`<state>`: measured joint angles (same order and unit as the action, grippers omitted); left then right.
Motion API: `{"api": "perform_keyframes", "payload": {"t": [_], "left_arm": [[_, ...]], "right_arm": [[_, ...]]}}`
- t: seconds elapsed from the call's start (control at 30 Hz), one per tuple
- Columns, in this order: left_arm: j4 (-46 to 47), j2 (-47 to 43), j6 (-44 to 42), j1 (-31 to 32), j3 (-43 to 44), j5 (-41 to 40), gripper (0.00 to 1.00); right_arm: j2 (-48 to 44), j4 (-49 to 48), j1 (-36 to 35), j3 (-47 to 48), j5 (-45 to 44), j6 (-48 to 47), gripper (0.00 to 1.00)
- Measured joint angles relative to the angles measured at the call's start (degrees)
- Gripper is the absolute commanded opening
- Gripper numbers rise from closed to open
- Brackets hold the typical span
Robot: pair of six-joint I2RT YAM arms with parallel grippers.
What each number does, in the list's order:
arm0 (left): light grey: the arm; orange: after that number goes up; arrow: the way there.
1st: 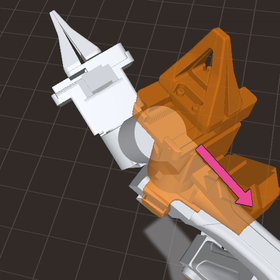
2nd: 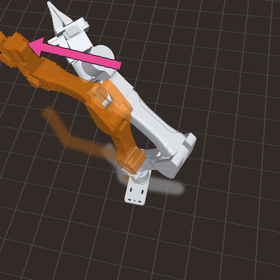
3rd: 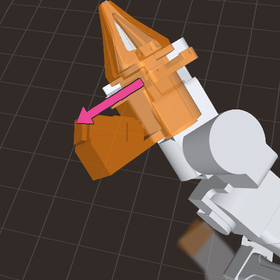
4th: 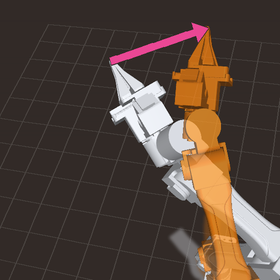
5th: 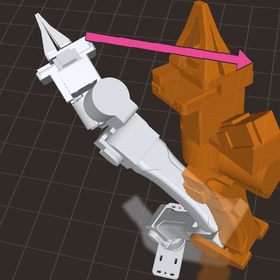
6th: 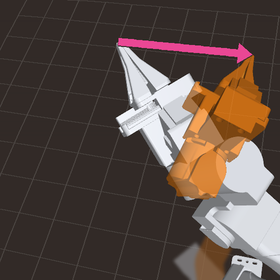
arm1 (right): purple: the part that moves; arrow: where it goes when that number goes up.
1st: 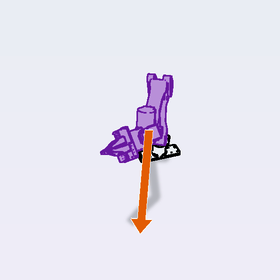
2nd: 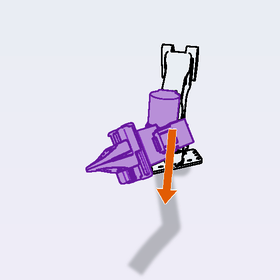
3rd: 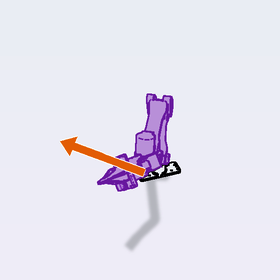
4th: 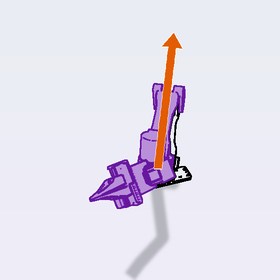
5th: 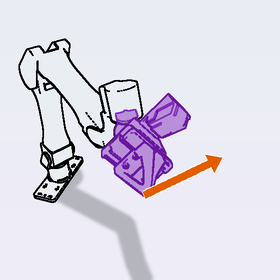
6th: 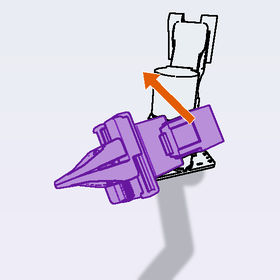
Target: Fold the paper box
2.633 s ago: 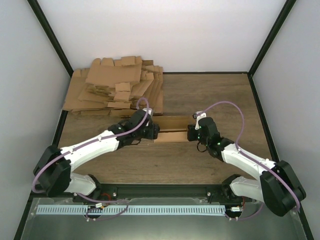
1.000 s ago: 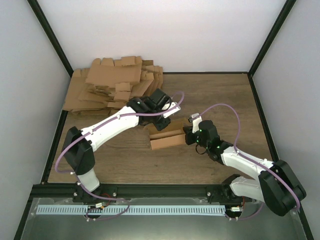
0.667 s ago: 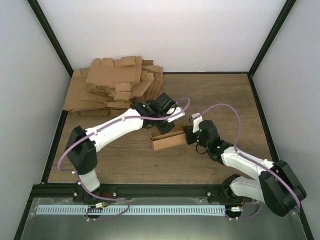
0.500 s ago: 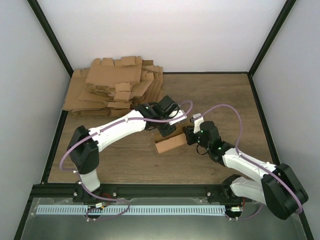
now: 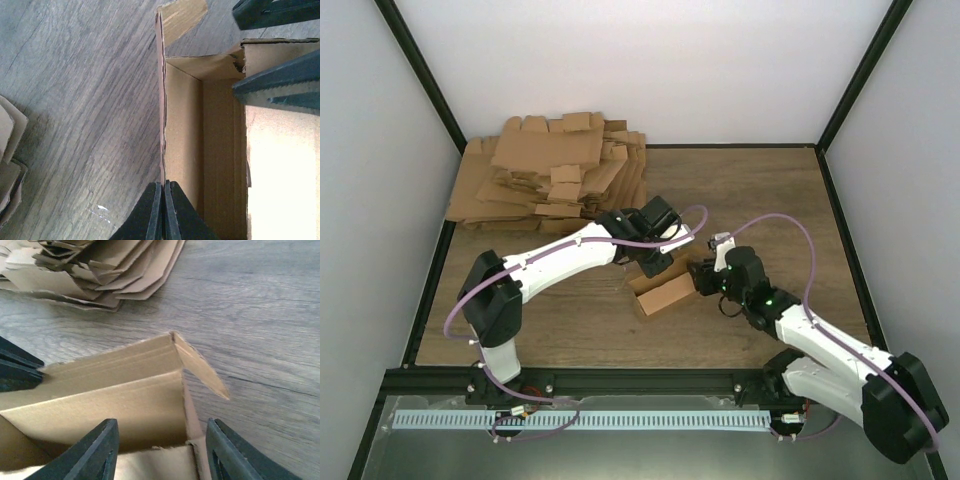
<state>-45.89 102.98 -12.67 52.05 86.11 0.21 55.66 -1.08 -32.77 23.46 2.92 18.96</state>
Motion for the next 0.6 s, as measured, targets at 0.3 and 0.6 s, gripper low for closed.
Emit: {"api": "perform_keyframes", "payload": {"t": [0.3,0.6], "left_arm": [[0.1,0.0,0.5,0.0,0.0,-0.1,0.04],[0.2,0.0,0.9,0.0,-0.1,-0.1,0.04]], "right_arm": [[-2.4,10.0,0.0,3.9,-4.1,3.9,0.53],[-4.1,22.1,0.0,11.6,1.9,12.5,0.6]]}}
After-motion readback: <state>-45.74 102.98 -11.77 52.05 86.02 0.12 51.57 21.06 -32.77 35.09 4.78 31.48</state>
